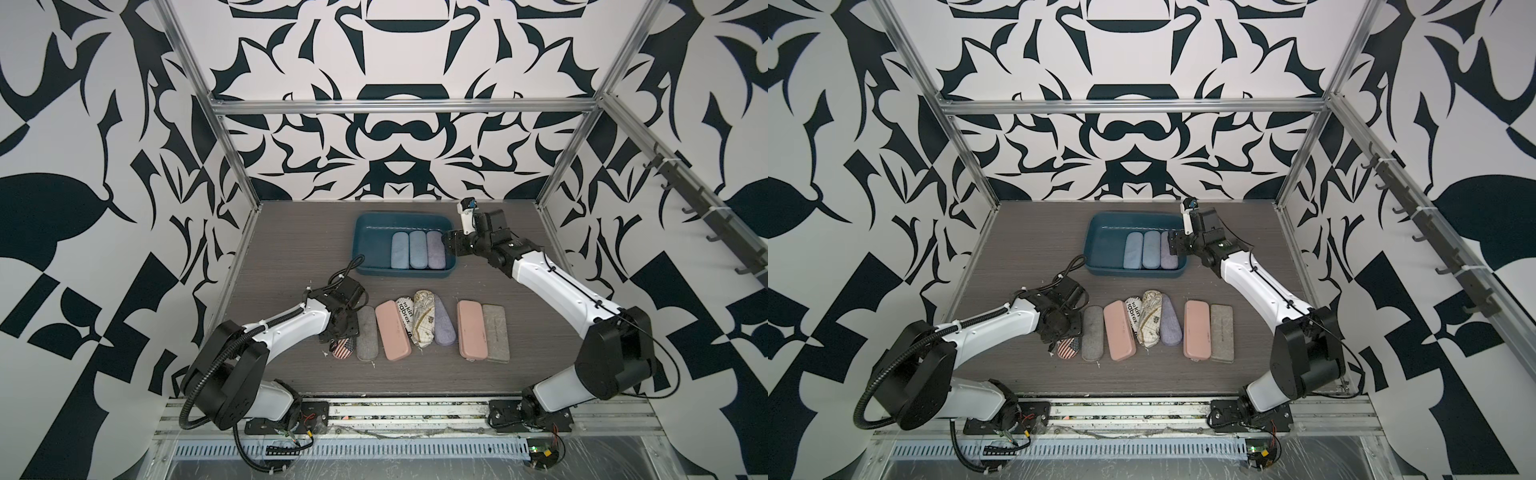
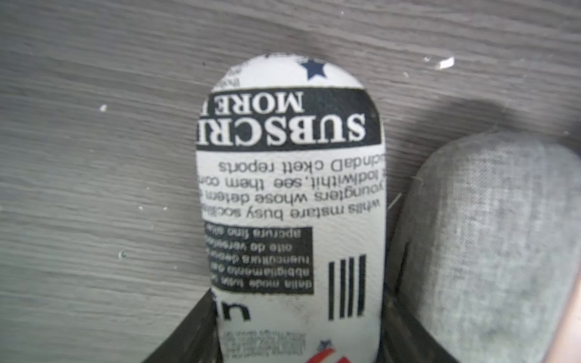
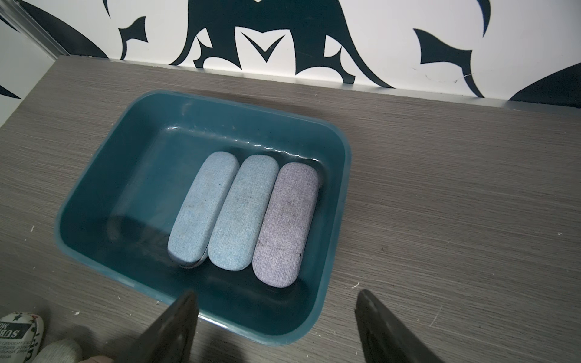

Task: Put the glasses cases into the storage boxes
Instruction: Pick up the glasses case at the center of the board, then place the glasses case in the storage box.

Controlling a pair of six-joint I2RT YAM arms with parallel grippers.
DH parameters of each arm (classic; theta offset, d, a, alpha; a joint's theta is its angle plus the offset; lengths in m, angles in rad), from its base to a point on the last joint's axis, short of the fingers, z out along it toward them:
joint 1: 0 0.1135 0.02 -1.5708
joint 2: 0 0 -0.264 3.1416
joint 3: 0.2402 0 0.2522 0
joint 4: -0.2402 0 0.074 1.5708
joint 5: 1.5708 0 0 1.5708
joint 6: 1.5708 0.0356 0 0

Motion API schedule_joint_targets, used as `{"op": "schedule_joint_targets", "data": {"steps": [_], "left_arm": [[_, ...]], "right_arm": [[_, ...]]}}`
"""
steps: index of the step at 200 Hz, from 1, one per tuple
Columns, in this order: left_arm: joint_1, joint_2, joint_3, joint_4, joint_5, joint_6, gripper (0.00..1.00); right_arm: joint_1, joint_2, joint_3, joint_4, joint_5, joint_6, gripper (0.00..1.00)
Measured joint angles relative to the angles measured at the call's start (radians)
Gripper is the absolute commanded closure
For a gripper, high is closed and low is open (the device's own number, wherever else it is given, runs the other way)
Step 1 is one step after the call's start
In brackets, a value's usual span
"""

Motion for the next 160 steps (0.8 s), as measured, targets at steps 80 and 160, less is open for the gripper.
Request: {"op": "schedule_joint_targets", "data": {"steps": [80, 160], "left_arm": [[0.000, -0.080, 0.164, -0.148, -0.051, 0.000, 0.45], [0.059, 0.173, 0.754, -0.210, -0.041, 0.195, 0.44]], "right_arm": [[0.000, 0.000, 0.000, 0.000, -0.001, 0.000, 0.18], [0.000, 0.000, 0.000, 0.000, -0.008, 0.004, 0.18]]}}
